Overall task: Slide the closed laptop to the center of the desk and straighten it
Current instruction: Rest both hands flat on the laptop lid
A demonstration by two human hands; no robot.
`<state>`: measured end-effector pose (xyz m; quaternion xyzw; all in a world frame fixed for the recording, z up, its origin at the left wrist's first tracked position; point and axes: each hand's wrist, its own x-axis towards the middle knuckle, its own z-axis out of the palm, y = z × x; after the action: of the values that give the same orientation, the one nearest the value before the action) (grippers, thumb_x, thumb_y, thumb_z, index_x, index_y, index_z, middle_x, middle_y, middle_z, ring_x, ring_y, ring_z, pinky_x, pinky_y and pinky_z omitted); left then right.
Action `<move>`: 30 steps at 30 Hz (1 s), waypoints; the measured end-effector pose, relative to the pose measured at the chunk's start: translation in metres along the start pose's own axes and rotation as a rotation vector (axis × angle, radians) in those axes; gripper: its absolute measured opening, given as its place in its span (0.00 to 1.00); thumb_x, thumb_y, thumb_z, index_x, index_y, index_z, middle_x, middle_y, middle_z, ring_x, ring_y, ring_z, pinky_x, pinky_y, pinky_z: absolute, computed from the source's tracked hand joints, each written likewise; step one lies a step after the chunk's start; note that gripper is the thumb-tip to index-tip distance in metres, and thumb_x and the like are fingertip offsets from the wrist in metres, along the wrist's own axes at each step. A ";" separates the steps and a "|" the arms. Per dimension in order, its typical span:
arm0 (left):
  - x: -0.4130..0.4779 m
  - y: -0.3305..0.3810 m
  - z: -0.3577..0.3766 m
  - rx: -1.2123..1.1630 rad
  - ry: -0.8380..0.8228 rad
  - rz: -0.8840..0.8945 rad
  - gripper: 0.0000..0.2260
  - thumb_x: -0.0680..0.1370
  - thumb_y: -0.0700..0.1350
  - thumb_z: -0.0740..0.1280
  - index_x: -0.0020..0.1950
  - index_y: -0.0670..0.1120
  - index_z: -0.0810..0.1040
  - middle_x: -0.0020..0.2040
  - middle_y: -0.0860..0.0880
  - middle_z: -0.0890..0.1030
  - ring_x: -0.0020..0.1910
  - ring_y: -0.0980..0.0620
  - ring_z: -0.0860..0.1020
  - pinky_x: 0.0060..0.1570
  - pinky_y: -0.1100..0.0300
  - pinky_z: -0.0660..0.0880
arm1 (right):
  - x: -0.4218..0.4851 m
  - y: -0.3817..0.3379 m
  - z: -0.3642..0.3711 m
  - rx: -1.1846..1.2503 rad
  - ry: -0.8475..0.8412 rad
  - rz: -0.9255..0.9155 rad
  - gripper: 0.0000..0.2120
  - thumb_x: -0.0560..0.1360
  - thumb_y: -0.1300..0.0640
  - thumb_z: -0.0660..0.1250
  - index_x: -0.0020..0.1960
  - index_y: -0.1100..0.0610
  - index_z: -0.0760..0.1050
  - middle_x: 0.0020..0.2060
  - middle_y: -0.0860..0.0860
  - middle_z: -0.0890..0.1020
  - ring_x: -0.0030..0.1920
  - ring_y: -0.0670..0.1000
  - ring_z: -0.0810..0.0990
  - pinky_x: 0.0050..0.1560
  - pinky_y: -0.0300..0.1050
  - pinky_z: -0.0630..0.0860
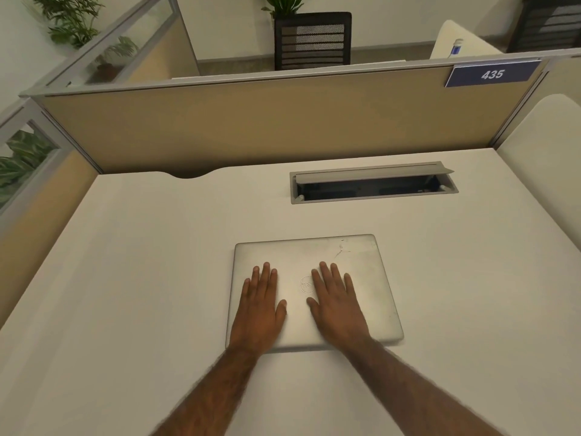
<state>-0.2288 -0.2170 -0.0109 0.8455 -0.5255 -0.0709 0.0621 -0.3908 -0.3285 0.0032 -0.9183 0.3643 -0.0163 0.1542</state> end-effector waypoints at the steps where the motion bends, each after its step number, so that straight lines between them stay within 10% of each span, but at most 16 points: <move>1: -0.001 -0.001 0.002 0.009 -0.006 -0.013 0.32 0.81 0.55 0.48 0.83 0.47 0.45 0.84 0.49 0.42 0.83 0.48 0.42 0.82 0.50 0.43 | 0.000 0.000 0.002 0.006 0.001 -0.001 0.31 0.85 0.47 0.54 0.84 0.57 0.53 0.84 0.55 0.51 0.84 0.59 0.47 0.82 0.59 0.43; 10: -0.004 -0.004 0.007 0.015 -0.010 -0.045 0.33 0.81 0.60 0.45 0.83 0.47 0.45 0.84 0.49 0.43 0.84 0.49 0.44 0.80 0.50 0.42 | -0.005 0.006 0.011 -0.090 -0.007 0.160 0.37 0.81 0.37 0.36 0.85 0.54 0.44 0.84 0.53 0.44 0.84 0.56 0.42 0.82 0.62 0.40; 30: -0.003 -0.023 0.006 0.024 0.014 -0.107 0.38 0.80 0.67 0.44 0.83 0.47 0.44 0.84 0.50 0.42 0.84 0.50 0.43 0.80 0.51 0.40 | -0.021 0.074 -0.005 -0.109 0.024 0.324 0.40 0.78 0.35 0.34 0.84 0.55 0.41 0.84 0.50 0.42 0.84 0.54 0.40 0.82 0.61 0.42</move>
<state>-0.2114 -0.2040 -0.0211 0.8735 -0.4800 -0.0621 0.0517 -0.4562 -0.3663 -0.0124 -0.8543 0.5098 0.0178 0.1004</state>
